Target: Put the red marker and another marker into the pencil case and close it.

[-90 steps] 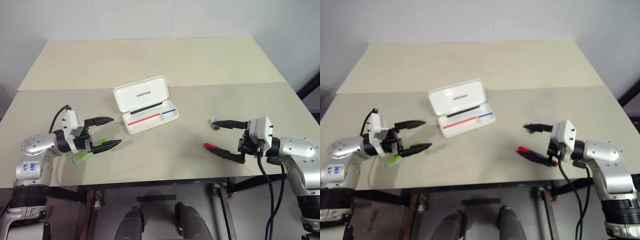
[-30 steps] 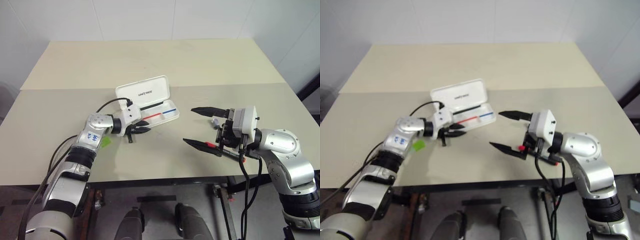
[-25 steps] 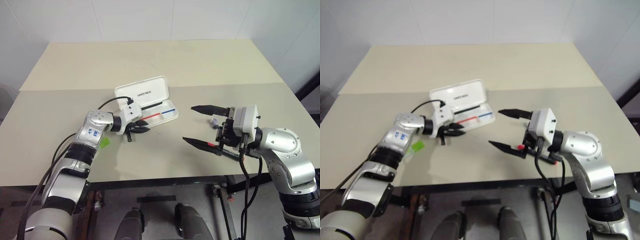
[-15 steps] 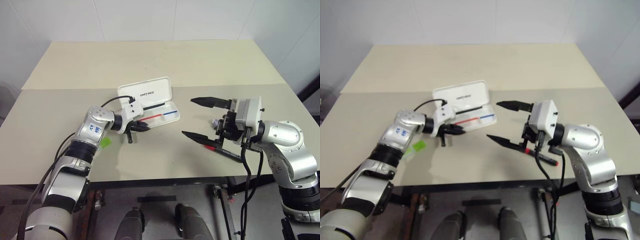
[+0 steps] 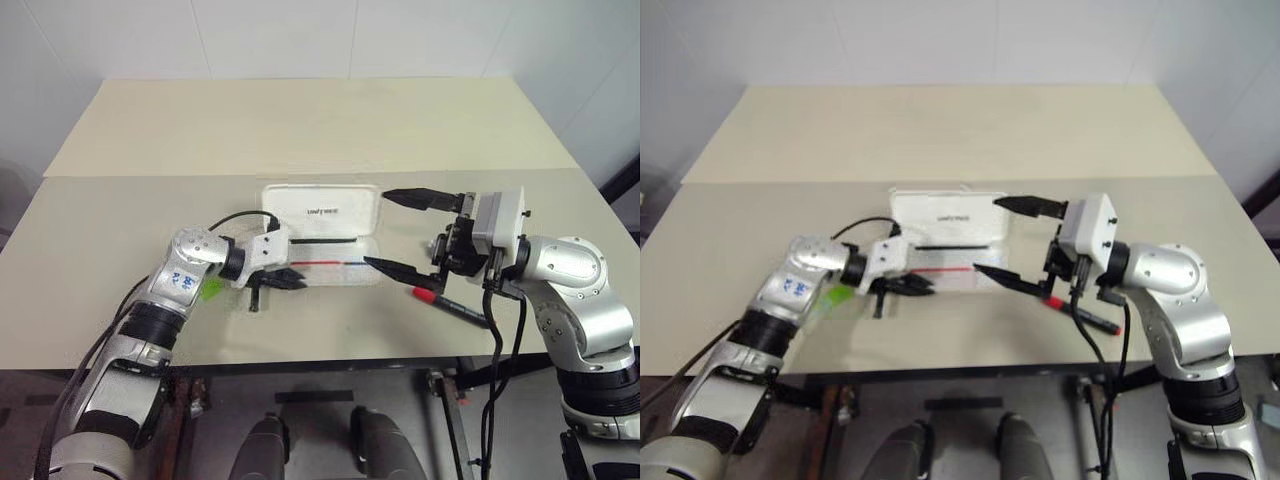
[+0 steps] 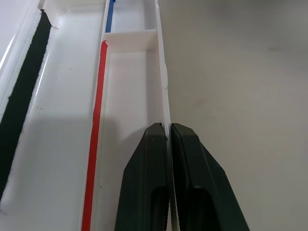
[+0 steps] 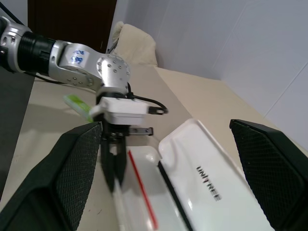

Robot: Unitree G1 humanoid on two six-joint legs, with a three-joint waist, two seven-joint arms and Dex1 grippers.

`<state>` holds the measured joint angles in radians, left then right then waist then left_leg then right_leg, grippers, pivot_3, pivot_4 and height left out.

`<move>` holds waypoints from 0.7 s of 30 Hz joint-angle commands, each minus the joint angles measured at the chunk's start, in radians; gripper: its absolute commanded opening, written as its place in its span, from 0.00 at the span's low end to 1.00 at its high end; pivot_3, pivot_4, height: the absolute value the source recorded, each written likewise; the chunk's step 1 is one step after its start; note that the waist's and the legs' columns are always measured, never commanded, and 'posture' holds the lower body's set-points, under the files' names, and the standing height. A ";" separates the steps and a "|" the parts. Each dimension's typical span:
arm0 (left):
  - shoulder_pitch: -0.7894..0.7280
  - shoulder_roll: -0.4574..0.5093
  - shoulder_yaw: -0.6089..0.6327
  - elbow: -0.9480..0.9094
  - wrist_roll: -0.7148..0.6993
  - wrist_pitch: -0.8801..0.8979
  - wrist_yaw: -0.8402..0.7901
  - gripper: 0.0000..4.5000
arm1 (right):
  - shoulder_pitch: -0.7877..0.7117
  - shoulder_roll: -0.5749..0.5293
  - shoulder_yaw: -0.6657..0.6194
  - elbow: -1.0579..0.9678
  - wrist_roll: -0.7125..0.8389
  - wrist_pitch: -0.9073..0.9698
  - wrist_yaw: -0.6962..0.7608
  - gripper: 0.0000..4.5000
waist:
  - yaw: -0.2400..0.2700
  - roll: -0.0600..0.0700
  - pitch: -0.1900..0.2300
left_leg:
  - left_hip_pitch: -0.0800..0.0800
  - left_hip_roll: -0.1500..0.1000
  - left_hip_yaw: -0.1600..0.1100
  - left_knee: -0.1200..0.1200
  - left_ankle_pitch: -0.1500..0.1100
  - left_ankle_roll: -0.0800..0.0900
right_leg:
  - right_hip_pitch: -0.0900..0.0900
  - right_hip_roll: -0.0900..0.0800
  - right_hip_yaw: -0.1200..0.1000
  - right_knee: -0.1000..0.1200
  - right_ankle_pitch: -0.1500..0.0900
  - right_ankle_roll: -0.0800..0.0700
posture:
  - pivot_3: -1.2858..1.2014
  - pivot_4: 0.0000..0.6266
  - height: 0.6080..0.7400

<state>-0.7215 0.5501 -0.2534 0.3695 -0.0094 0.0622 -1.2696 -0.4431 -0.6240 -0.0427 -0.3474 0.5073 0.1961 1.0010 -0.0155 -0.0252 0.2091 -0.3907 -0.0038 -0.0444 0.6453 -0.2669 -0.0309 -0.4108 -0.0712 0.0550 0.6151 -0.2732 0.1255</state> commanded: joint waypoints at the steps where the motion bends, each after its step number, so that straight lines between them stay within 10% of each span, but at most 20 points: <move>1: 0.030 0.025 -0.011 -0.067 -0.017 -0.005 -0.039 0.00 | -0.004 0.004 -0.011 -0.017 0.014 -0.009 -0.005 1.00 | 0.002 0.000 0.000 | 0.000 0.000 0.000 0.000 0.000 0.000 | 0.000 0.000 0.000 0.000 0.000 0.000 | 0.52 0.24 1.00; 15: 0.115 -0.021 -0.014 -0.264 -0.057 0.283 0.055 0.00 | 0.008 0.014 -0.005 -0.029 0.008 -0.007 -0.015 1.00 | 0.013 0.000 0.000 | 0.000 0.000 0.000 0.001 0.000 0.000 | 0.000 0.000 0.000 0.002 0.000 0.000 | 0.52 0.24 1.00; 21: 0.123 -0.036 -0.005 -0.303 -0.076 0.334 0.082 0.47 | 0.008 0.017 -0.001 -0.029 0.008 -0.004 -0.015 1.00 | 0.013 0.000 0.000 | 0.000 0.000 0.000 0.002 0.000 0.000 | 0.000 0.000 0.000 0.002 0.000 0.000 | 0.52 0.24 1.00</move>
<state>-0.6107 0.5202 -0.2505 0.1145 -0.0600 0.3957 -1.1916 -0.4348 -0.6111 -0.0413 -0.3477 0.5059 0.1968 0.9959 -0.0020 -0.0251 0.2091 -0.3903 -0.0042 -0.0445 0.6469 -0.2669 -0.0307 -0.4105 -0.0712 0.0550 0.6169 -0.2733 0.1253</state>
